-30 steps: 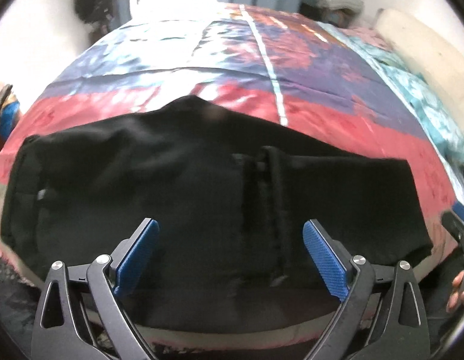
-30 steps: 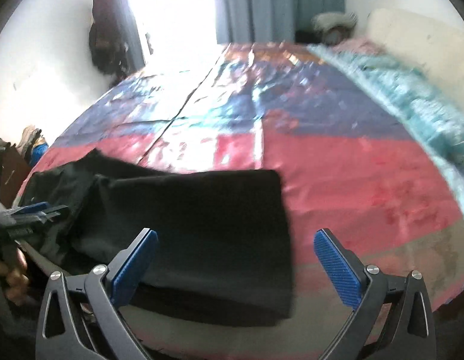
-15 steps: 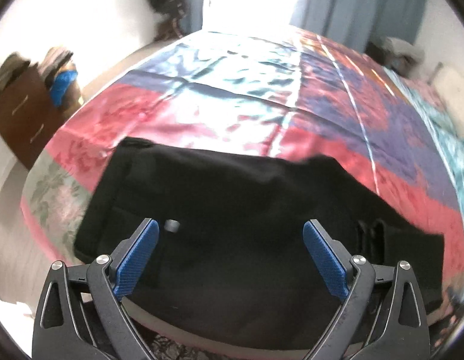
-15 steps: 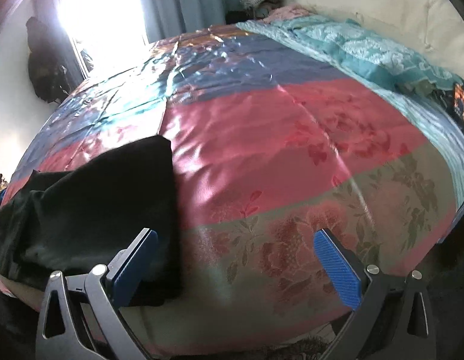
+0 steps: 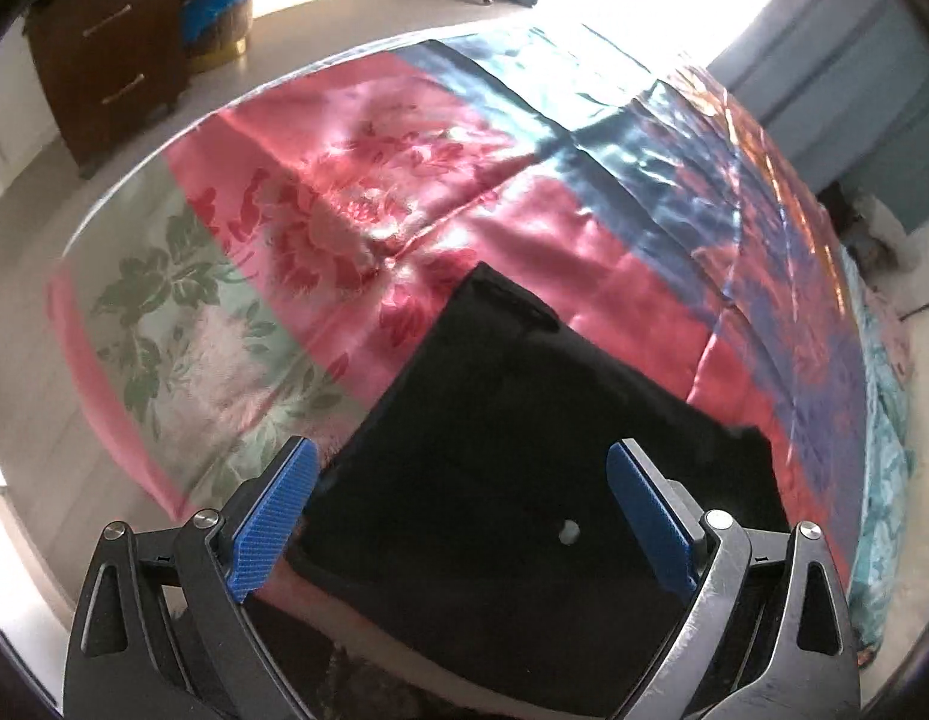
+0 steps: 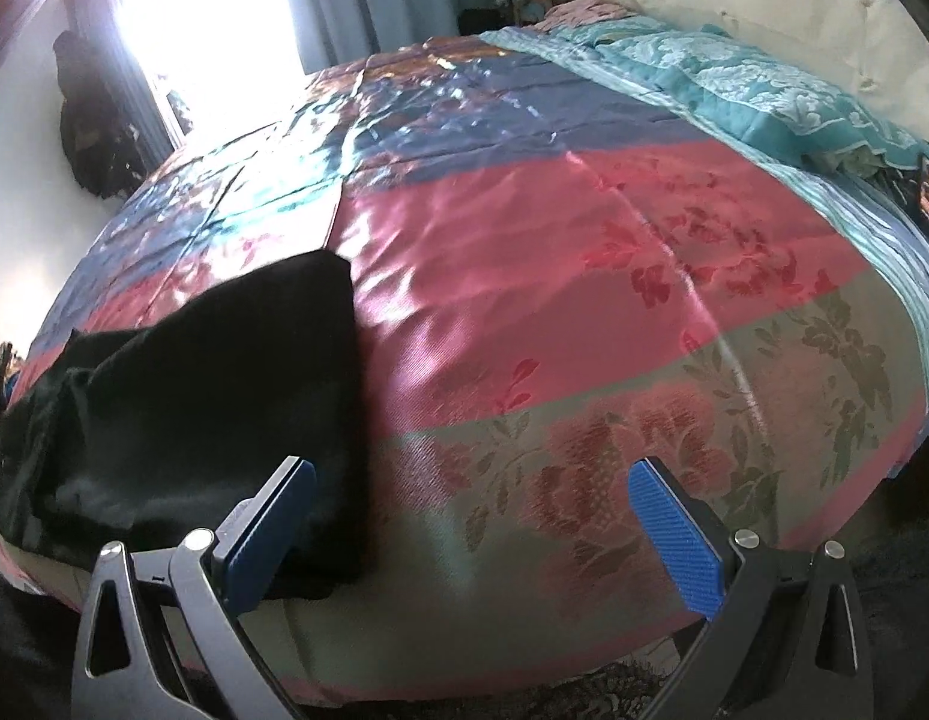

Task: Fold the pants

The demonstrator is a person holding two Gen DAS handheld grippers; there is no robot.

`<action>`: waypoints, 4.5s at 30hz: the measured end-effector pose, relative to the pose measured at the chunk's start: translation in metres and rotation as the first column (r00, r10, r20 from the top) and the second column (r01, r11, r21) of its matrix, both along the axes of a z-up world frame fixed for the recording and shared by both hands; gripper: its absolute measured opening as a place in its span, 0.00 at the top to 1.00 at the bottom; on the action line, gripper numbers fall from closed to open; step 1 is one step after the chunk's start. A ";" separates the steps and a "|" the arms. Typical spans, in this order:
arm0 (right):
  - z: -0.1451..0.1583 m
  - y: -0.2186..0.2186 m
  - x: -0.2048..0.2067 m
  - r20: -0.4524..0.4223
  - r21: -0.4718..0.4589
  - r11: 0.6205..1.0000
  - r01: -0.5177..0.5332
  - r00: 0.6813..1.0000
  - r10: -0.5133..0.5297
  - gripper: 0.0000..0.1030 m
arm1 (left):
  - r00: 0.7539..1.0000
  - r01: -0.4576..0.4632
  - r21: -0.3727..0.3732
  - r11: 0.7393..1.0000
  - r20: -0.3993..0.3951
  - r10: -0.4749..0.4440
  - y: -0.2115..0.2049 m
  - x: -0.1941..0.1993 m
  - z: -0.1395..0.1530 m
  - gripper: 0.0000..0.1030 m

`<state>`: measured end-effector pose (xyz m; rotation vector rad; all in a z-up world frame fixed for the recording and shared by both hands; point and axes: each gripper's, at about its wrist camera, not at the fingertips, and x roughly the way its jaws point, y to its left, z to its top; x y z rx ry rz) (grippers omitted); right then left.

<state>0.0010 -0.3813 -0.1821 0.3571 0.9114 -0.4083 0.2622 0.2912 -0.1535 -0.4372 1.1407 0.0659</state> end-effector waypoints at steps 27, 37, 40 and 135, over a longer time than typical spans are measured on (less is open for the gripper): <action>0.000 0.006 0.004 -0.011 -0.001 1.000 -0.023 1.000 0.023 0.00 | 0.965 0.184 0.024 0.983 -0.196 -0.175 -0.024 0.044 -0.078 0.01; 0.001 0.017 0.009 -0.002 -0.010 0.998 -0.062 0.998 0.062 0.00 | 0.983 0.135 0.101 0.986 -0.137 -0.120 -0.032 0.024 -0.035 0.81; 0.005 0.018 0.007 0.010 -0.020 0.997 -0.075 0.997 0.075 0.00 | 0.989 0.112 0.066 0.991 -0.103 -0.105 -0.031 0.017 -0.016 0.84; 0.081 0.084 0.152 0.469 0.740 0.337 -0.582 0.806 0.362 0.82 | 0.928 0.267 0.058 0.962 0.255 -0.273 -0.169 -0.109 0.030 0.25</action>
